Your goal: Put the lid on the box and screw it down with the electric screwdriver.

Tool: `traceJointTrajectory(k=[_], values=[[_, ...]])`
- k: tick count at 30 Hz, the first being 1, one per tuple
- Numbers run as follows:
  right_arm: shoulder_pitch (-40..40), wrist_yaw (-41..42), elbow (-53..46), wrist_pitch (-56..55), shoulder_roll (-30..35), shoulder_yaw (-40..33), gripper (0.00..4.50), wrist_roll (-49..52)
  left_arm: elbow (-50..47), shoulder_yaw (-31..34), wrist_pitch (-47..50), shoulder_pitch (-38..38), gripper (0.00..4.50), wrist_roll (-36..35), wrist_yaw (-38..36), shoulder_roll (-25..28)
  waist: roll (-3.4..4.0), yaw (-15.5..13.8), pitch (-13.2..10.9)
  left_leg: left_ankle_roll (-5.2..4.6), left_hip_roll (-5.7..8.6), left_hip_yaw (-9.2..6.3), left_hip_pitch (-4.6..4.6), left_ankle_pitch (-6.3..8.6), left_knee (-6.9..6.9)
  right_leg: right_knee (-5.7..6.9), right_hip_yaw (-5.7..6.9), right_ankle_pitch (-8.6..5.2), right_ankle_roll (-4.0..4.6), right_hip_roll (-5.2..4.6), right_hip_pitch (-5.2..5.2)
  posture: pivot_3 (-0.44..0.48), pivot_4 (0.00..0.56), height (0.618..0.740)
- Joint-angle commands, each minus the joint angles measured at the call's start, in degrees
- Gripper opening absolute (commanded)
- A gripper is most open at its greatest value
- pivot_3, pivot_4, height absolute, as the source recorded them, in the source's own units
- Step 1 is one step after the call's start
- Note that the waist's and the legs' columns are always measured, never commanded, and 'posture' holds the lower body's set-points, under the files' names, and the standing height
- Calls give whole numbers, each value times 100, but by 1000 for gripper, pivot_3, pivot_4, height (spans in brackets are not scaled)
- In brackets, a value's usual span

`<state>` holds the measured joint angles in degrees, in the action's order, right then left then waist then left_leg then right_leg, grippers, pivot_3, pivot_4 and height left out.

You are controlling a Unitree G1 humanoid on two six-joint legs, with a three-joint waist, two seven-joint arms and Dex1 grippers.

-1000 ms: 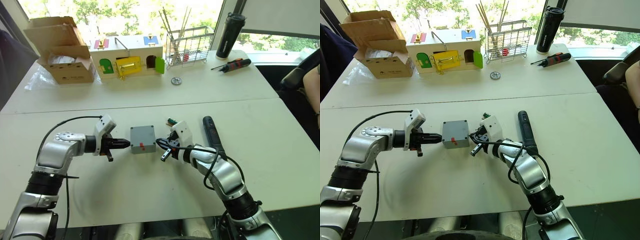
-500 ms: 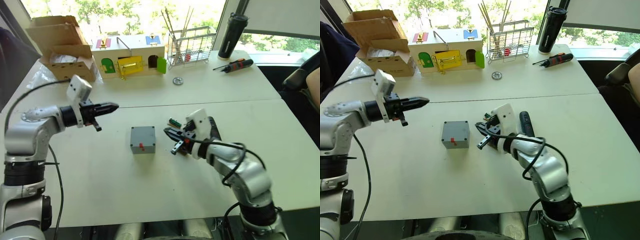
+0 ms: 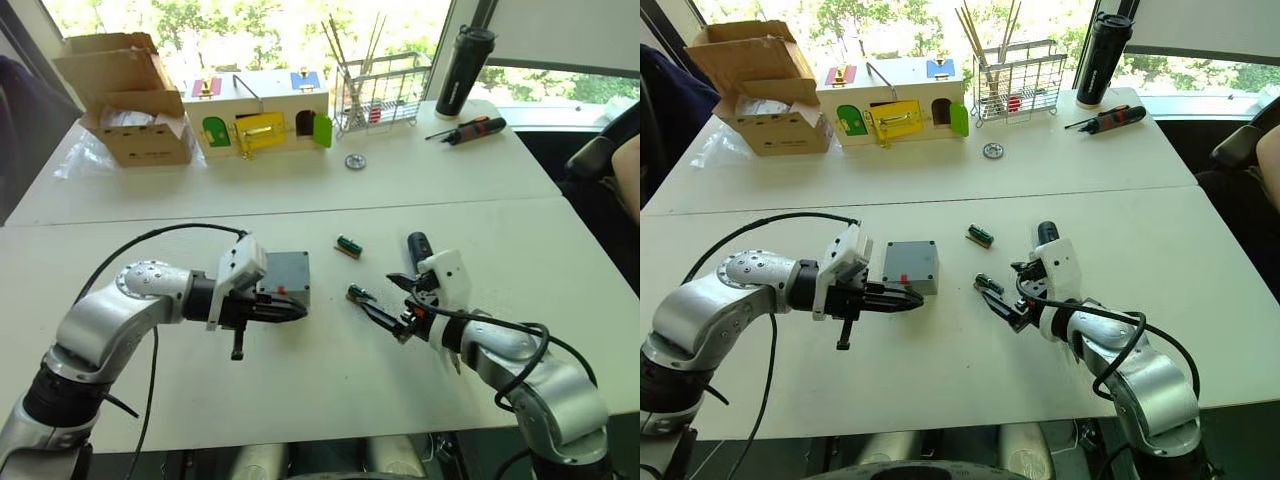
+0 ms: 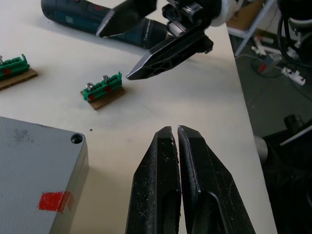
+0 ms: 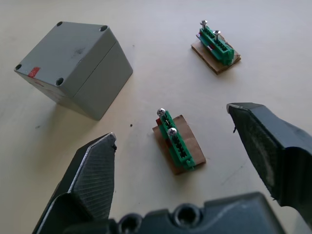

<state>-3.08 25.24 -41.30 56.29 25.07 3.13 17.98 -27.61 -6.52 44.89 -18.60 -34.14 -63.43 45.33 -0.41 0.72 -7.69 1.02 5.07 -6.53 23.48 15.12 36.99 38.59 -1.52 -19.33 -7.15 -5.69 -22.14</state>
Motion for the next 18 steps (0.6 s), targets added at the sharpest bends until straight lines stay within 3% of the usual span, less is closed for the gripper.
traceJointTrajectory(k=[1,5,8,12,18], values=[[-25,50,154,-426,-1,128,4170,-20,-131,105,-189,-13,139,87,30,170,0,-7,0,3,0,-2,0,-2,0,-10,2,0,0,0,0,0,150,740],[-2,77,430,-645,-49,203,4170,19,1,240,-314,-31,139,215,57,390,0,-2,-1,6,1,-3,0,-3,0,-22,3,0,0,0,15,0,150,740],[5,67,570,-779,-24,207,3478,-13,142,340,-405,-15,139,265,53,535,1,-2,-1,6,0,-4,0,-3,0,-23,4,0,-1,0,15,0,150,740],[-8,65,633,-851,-15,259,2046,-12,284,345,-510,-22,139,313,33,599,1,-3,-1,5,0,-4,0,-3,0,-25,4,0,0,2,16,0,150,740],[8,33,722,-939,-3,336,2046,-59,323,326,-555,-36,139,332,25,611,2,-1,-1,4,0,-5,0,-2,0,-25,5,0,-1,2,17,0,150,740]])
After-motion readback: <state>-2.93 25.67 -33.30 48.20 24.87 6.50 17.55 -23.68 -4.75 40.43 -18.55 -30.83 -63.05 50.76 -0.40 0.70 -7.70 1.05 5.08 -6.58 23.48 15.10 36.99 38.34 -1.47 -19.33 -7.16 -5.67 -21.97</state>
